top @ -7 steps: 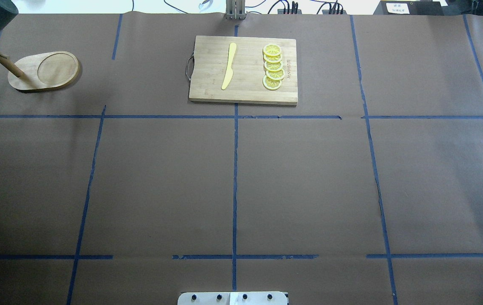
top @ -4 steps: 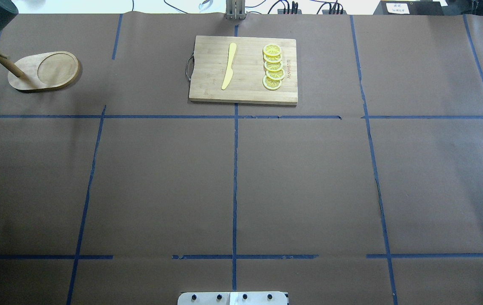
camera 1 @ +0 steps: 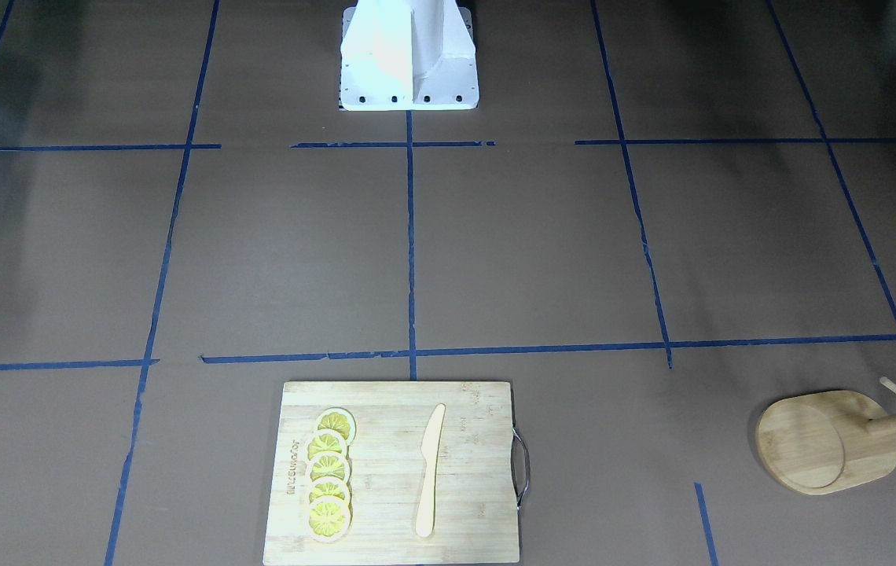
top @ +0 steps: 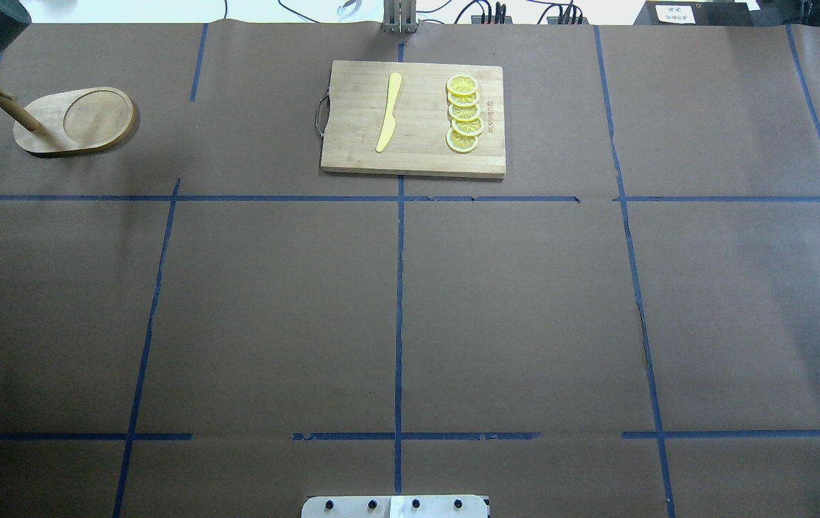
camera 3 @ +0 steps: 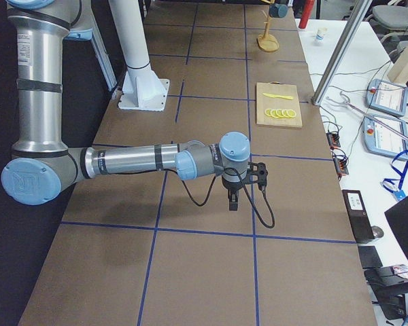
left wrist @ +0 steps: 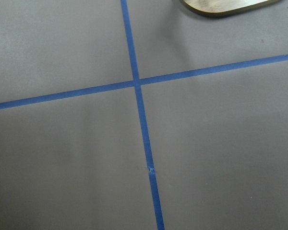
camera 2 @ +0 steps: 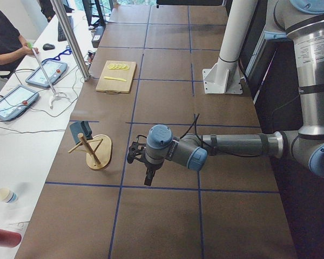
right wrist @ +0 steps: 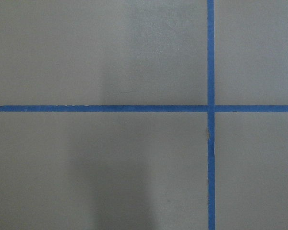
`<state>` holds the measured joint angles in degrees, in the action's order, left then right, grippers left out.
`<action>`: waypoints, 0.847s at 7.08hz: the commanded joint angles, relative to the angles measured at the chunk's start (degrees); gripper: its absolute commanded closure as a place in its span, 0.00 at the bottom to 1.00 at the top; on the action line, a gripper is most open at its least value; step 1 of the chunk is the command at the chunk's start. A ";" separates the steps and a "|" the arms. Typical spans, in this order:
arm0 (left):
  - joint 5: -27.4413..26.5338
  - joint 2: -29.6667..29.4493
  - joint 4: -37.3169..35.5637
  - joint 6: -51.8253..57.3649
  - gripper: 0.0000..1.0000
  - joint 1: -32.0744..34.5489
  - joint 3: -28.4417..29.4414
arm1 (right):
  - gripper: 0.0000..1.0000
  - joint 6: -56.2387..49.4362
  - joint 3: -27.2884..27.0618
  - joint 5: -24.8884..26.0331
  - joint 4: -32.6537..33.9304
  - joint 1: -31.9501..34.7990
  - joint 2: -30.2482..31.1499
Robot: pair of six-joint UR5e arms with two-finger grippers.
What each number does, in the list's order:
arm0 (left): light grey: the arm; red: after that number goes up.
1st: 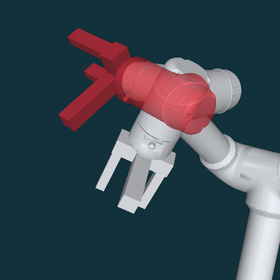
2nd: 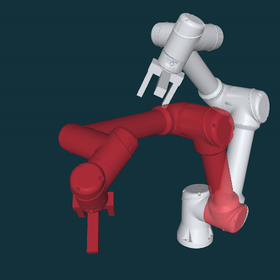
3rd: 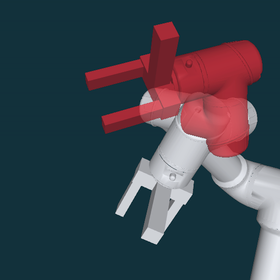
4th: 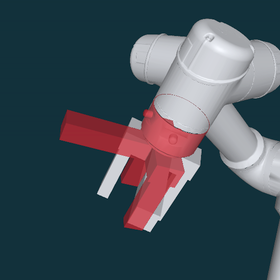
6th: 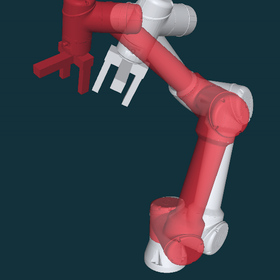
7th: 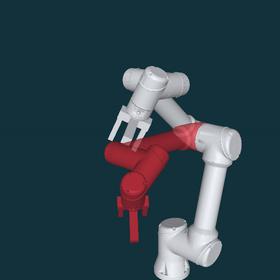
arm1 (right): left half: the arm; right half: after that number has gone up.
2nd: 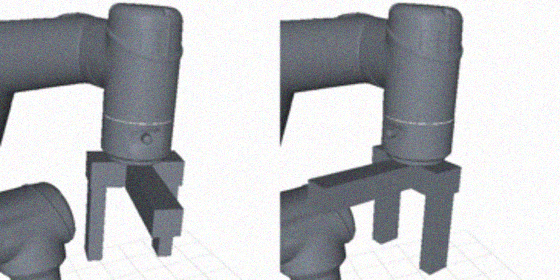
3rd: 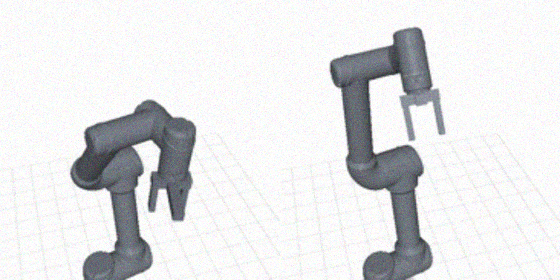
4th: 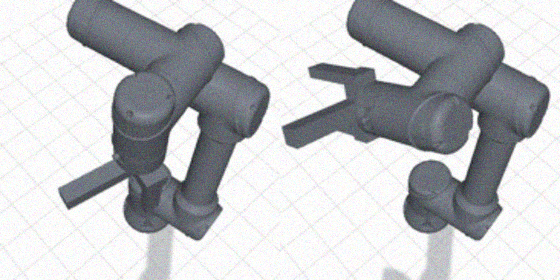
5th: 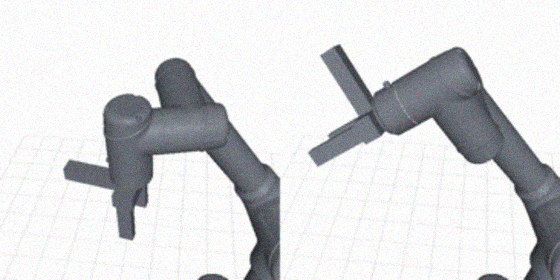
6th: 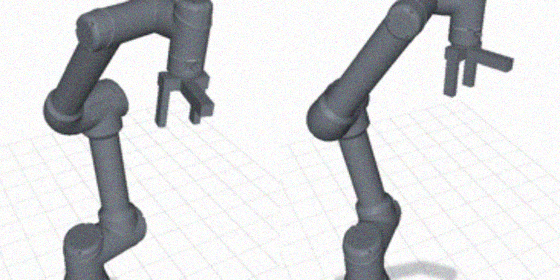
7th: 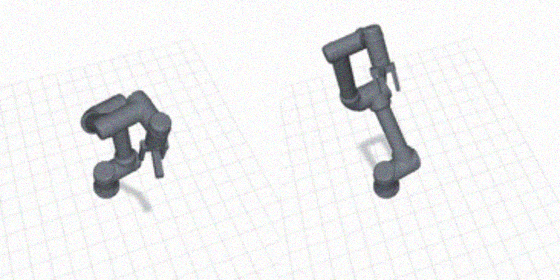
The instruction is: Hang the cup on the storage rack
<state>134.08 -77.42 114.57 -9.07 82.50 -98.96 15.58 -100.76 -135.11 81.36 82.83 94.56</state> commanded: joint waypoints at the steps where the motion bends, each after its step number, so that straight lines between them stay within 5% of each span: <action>1: 0.92 -0.37 -0.31 0.28 0.00 -2.16 -2.70 | 0.00 -0.03 -0.23 0.46 -0.24 0.05 0.89; 4: 9.69 2.27 -0.40 0.37 0.00 -5.06 -0.01 | 0.00 -0.20 2.23 0.28 -0.59 -0.04 0.19; 6: 8.92 1.92 -5.10 0.37 0.00 -7.42 0.61 | 0.00 -0.11 1.97 0.37 -0.59 -0.04 -0.25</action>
<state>143.15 -75.29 112.92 -8.74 76.91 -98.91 15.45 -98.81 -134.79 80.80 82.80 94.58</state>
